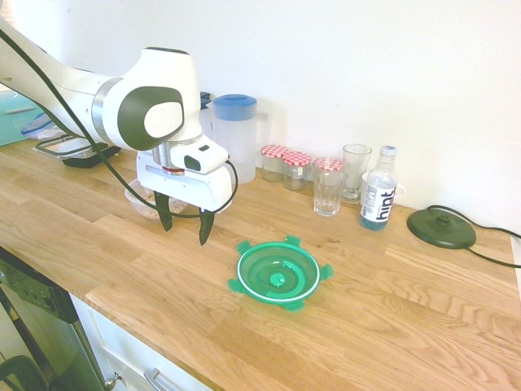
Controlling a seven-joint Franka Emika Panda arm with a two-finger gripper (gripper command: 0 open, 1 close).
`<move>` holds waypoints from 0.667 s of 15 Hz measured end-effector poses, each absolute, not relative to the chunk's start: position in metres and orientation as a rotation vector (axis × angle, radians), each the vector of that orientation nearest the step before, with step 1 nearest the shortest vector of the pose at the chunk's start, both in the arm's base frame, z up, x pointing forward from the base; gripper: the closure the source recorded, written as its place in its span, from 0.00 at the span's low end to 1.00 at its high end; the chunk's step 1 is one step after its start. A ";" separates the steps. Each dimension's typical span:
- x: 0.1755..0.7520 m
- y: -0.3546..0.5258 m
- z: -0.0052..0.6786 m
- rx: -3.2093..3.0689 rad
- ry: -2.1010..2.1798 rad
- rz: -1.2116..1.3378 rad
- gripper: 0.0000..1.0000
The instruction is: Cover the lid of food container
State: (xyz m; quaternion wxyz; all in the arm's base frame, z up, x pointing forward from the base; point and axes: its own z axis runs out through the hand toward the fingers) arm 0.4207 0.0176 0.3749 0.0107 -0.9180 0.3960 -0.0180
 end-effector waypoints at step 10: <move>0.432 -0.146 0.410 -2.406 1.249 0.198 0.00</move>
